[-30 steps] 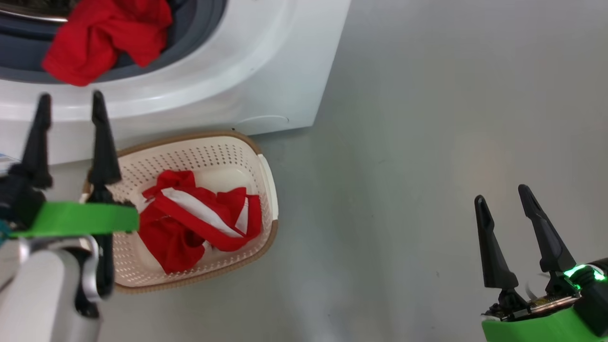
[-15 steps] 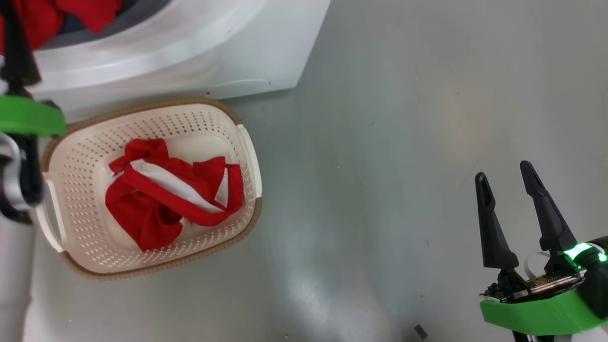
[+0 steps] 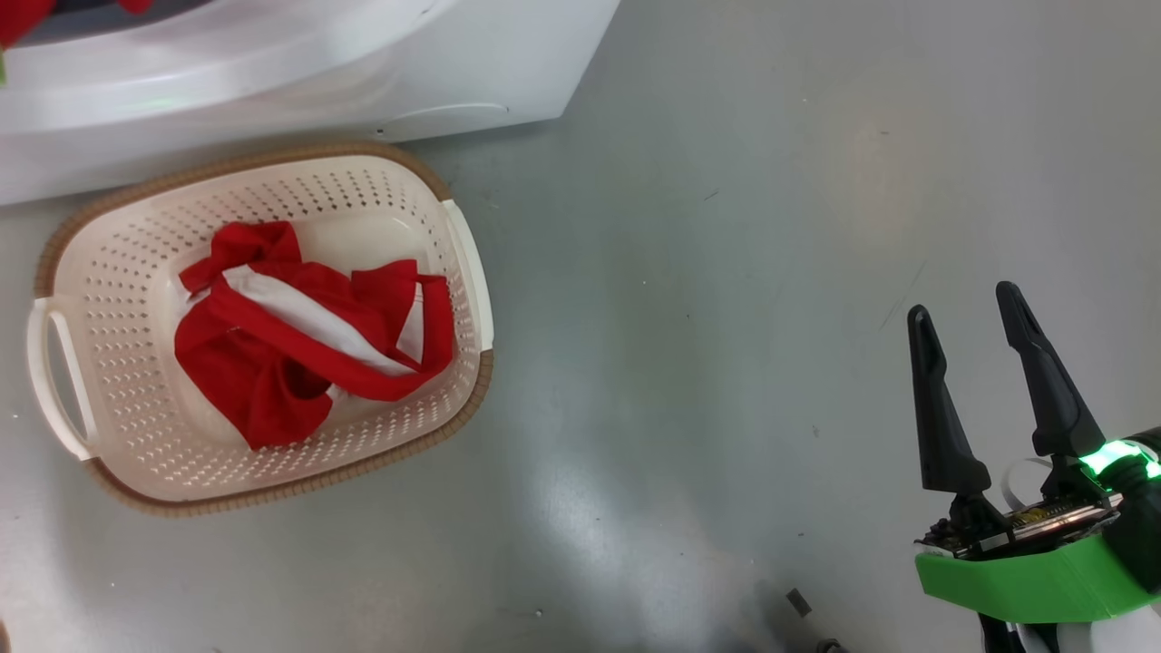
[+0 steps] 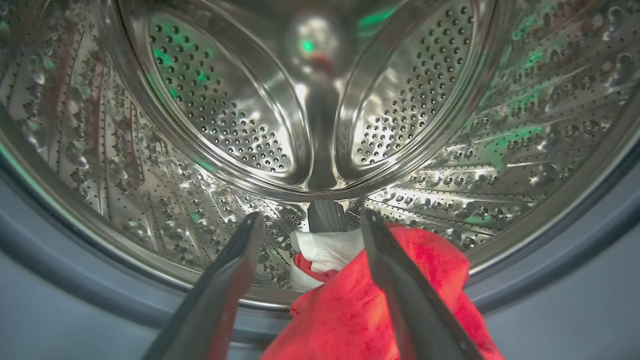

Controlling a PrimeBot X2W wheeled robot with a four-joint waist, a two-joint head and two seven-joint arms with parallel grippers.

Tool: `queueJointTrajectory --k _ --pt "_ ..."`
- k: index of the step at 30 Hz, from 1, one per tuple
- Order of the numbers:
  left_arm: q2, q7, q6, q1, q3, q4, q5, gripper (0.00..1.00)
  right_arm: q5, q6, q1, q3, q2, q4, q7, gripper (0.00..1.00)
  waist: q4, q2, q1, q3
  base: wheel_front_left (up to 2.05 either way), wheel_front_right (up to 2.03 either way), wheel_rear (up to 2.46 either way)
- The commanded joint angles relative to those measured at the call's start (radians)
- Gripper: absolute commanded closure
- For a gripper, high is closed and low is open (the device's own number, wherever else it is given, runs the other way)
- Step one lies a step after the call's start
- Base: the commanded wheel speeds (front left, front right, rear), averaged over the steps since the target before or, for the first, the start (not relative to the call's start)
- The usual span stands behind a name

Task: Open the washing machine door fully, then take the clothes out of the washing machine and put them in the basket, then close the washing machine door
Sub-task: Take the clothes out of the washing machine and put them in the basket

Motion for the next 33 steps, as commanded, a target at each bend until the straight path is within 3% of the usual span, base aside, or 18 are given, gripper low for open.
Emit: queueJointTrajectory --k 1,7,17,29,30,31,32,33 --pt "0.034 0.014 -0.018 -0.031 0.021 0.001 -0.020 0.00 -0.010 0.004 -0.002 0.024 -0.016 -0.022 -0.006 0.00 -0.001 -0.0001 0.0000 0.005 0.00 0.00 0.00" --pt "0.003 0.080 -0.065 -0.102 -0.003 0.075 -0.056 0.00 -0.019 0.004 0.007 0.021 -0.016 -0.025 -0.006 0.00 0.005 -0.0001 0.0000 0.008 0.00 0.00 0.00" --pt "-0.038 0.183 -0.093 -0.164 -0.078 0.193 -0.047 0.00 -0.031 0.004 0.013 0.030 -0.016 -0.025 -0.006 0.00 0.008 -0.0001 0.0000 0.003 0.00 0.00 0.00" --pt "-0.005 0.247 -0.050 -0.195 -0.160 0.322 0.034 0.00 -0.014 0.004 0.023 0.051 -0.016 -0.015 -0.006 0.00 -0.024 -0.0001 0.0000 -0.001 0.00 0.00 0.00" --pt "-0.005 0.250 -0.053 -0.196 -0.165 0.329 0.036 0.07 -0.013 0.004 0.023 0.052 -0.016 -0.014 -0.006 0.00 -0.025 -0.0001 0.0000 -0.002 0.00 0.00 0.00" --pt "-0.005 0.249 -0.056 -0.199 -0.169 0.333 0.037 0.43 -0.012 0.004 0.023 0.052 -0.016 -0.013 -0.006 0.00 -0.026 -0.0001 0.0000 -0.002 0.00 0.00 0.00" --pt "-0.005 0.245 -0.059 -0.201 -0.169 0.336 0.035 0.51 -0.010 0.004 0.022 0.052 -0.016 -0.013 -0.006 0.00 -0.026 -0.0001 0.0000 -0.001 0.00 0.00 0.00" --pt "-0.007 0.242 -0.062 -0.202 -0.167 0.339 0.031 0.94 -0.009 0.004 0.022 0.051 -0.016 -0.012 -0.006 0.00 -0.026 -0.0001 0.0000 -0.001 0.00 0.00 0.00"
